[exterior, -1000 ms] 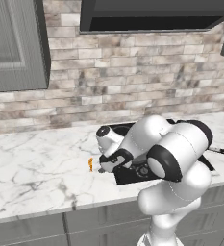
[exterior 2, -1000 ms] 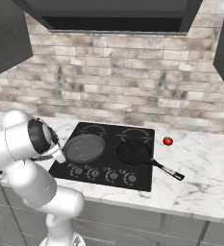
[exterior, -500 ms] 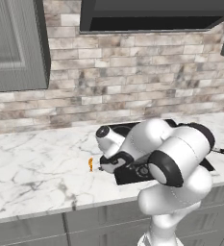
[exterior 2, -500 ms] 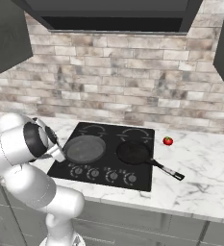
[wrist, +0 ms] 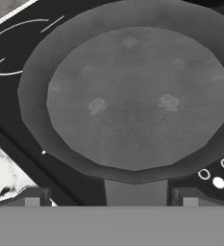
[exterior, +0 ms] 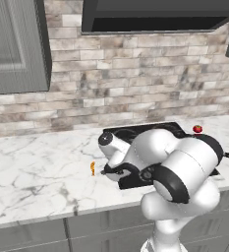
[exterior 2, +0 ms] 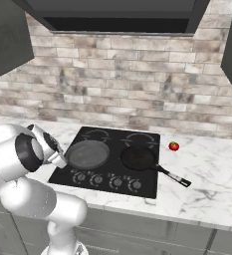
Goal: Place both pans onto different burners. Then place the tomato and the shrimp on different pans.
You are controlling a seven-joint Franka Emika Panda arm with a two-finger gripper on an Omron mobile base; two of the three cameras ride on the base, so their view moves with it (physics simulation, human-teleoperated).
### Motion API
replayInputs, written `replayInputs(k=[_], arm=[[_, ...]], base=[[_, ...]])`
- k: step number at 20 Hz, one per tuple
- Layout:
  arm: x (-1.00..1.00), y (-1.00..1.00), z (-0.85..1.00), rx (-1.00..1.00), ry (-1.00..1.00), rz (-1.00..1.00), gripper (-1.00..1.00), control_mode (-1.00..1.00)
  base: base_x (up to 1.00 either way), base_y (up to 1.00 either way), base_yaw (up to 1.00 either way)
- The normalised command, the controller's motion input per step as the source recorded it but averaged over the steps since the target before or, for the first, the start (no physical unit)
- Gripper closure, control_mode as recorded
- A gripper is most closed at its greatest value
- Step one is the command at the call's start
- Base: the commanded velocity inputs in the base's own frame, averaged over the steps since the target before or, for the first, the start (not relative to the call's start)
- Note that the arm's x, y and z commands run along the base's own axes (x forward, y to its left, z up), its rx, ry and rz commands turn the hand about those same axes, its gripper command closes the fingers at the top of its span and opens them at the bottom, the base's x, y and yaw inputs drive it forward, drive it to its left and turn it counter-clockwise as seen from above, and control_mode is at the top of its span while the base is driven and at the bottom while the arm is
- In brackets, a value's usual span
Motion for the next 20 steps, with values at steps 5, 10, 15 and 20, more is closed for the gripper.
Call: replayInputs(k=[5, 10, 15, 20], arm=[[-0.07, 0.0, 0.37, 0.0, -0.03, 0.0, -1.0, -1.0], [-0.01, 0.03, 0.43, 0.0, 0.0, 0.02, -1.0, -1.0], [0.0, 0.08, 0.34, 0.0, 0.0, 0.06, -1.0, -1.0], [-0.02, 0.14, 0.26, 0.0, 0.0, 0.09, -1.0, -1.0]], base=[[0.0, 0.0, 0.0], [0.0, 0.0, 0.0], [0.0, 0.0, 0.0], [0.0, 0.0, 0.0]])
